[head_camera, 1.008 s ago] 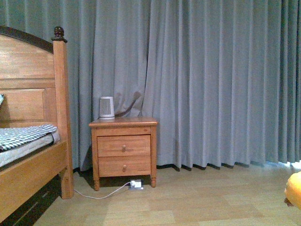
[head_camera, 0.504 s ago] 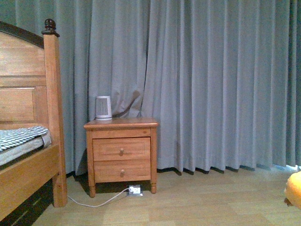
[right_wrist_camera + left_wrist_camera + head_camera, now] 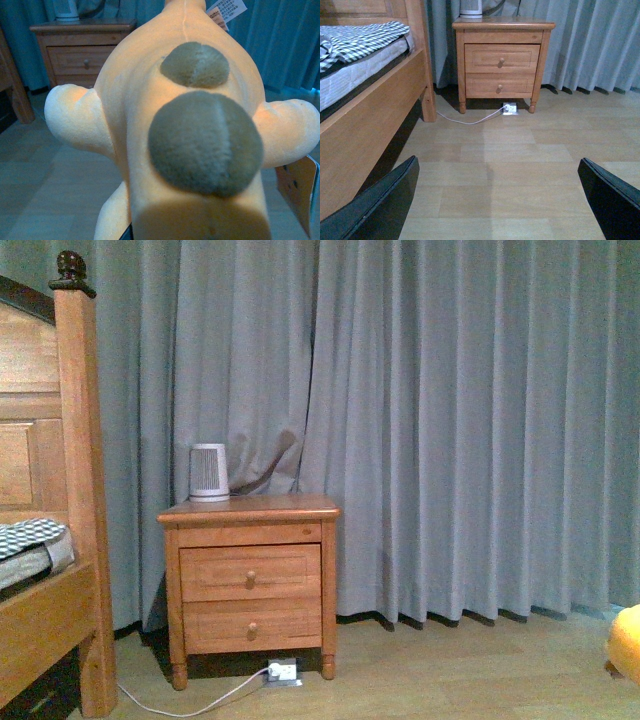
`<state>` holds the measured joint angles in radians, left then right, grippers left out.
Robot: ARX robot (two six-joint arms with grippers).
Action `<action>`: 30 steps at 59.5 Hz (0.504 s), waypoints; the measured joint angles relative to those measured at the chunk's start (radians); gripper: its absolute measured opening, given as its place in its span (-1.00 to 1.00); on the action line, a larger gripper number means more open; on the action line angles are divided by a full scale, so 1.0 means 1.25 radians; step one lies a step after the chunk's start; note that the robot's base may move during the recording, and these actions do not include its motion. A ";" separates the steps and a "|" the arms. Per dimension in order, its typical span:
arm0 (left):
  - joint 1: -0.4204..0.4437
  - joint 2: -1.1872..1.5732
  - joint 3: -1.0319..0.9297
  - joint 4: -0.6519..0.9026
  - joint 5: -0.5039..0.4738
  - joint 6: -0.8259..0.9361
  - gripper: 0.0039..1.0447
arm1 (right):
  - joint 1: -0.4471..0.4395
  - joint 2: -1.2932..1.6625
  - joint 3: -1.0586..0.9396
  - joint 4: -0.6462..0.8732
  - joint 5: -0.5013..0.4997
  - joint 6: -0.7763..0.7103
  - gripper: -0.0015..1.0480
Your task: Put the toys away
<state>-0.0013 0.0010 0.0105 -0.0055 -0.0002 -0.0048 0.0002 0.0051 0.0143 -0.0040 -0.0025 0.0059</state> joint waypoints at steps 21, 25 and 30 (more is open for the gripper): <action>0.000 0.000 0.000 0.000 0.000 0.000 0.88 | 0.000 0.000 0.000 0.000 0.000 0.000 -0.86; 0.000 0.000 0.000 0.000 0.000 0.000 0.88 | 0.000 0.000 0.000 0.000 -0.001 0.000 -0.86; 0.000 0.000 0.000 0.000 0.001 0.000 0.88 | 0.000 0.000 0.000 0.000 0.000 0.000 -0.86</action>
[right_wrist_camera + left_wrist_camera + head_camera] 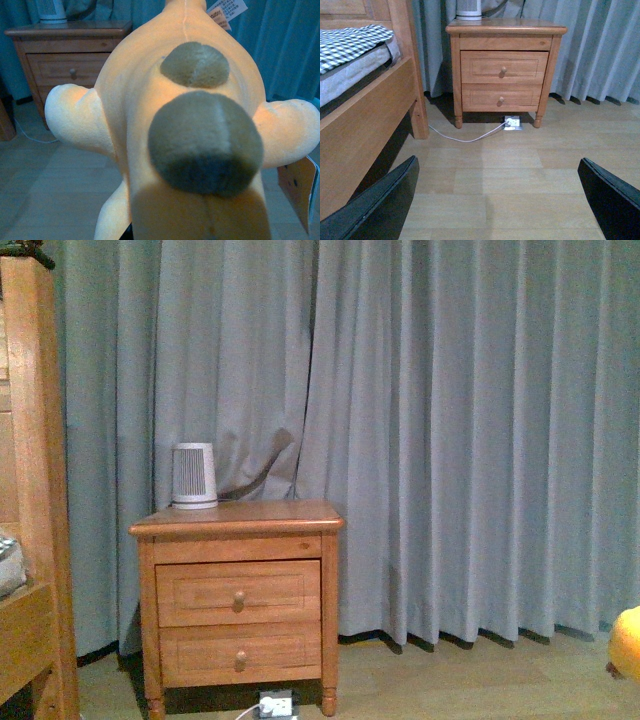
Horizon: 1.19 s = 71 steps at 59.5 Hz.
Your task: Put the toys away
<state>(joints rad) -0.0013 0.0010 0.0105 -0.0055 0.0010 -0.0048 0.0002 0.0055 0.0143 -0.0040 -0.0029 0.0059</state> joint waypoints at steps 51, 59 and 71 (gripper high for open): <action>0.000 0.000 0.000 0.000 -0.001 0.000 0.88 | 0.000 0.000 0.000 0.000 0.000 0.000 -0.86; 0.000 0.000 0.000 0.000 -0.001 0.000 0.88 | 0.000 0.000 0.000 0.000 0.002 0.000 -0.86; 0.000 0.001 0.000 0.000 -0.001 0.000 0.88 | 0.000 0.000 0.000 0.000 0.002 0.000 -0.86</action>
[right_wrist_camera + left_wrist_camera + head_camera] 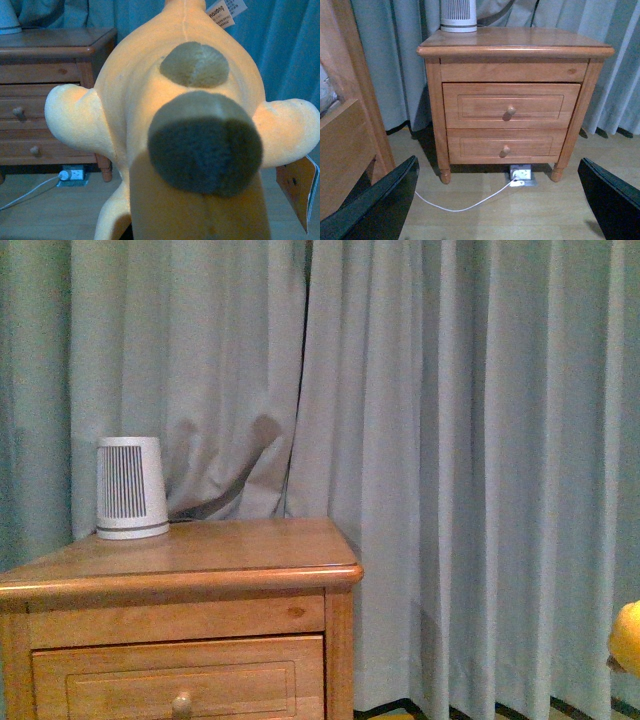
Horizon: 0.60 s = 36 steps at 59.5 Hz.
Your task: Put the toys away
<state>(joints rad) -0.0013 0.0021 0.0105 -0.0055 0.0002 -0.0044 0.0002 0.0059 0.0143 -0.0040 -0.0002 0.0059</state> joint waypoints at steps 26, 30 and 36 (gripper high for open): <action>0.000 -0.001 0.000 0.000 0.000 0.000 0.88 | 0.001 0.001 0.000 0.000 0.003 0.000 -0.86; 0.000 -0.001 0.000 0.000 -0.002 0.000 0.88 | 0.001 0.001 0.000 0.000 0.001 0.000 -0.86; 0.000 -0.001 0.000 0.000 -0.001 0.000 0.88 | 0.001 0.001 0.000 0.000 -0.002 0.000 -0.86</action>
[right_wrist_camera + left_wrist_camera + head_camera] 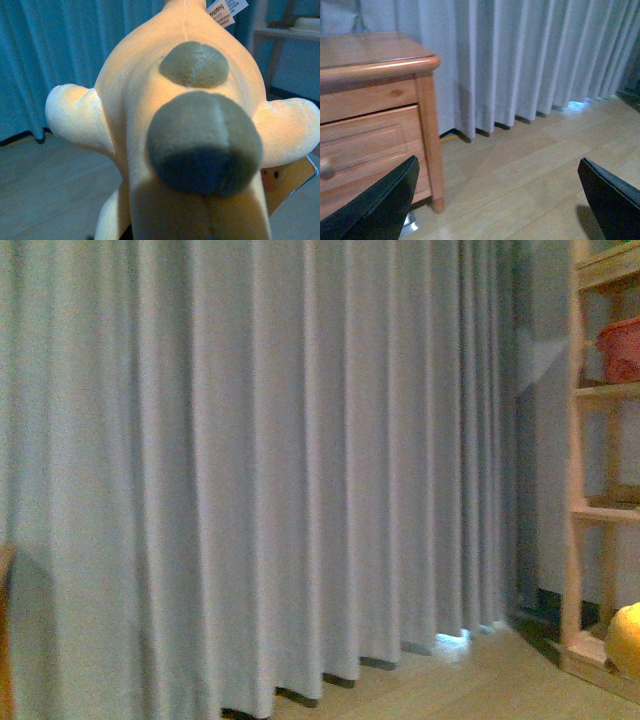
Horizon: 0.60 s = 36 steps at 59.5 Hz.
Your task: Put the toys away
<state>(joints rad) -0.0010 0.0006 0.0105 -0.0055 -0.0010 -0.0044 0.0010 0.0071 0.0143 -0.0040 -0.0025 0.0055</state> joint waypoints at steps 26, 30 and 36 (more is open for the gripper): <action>0.000 0.000 0.000 0.000 -0.001 0.000 0.88 | 0.000 -0.001 0.000 0.000 0.000 0.000 -0.86; 0.000 0.000 0.000 0.000 0.000 0.000 0.88 | 0.000 -0.001 0.000 0.000 0.002 0.000 -0.86; 0.000 0.000 0.000 0.000 0.001 0.000 0.88 | 0.000 -0.001 0.000 0.000 0.003 0.000 -0.86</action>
<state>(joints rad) -0.0010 0.0006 0.0105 -0.0055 0.0002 -0.0044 0.0010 0.0063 0.0143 -0.0040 0.0010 0.0059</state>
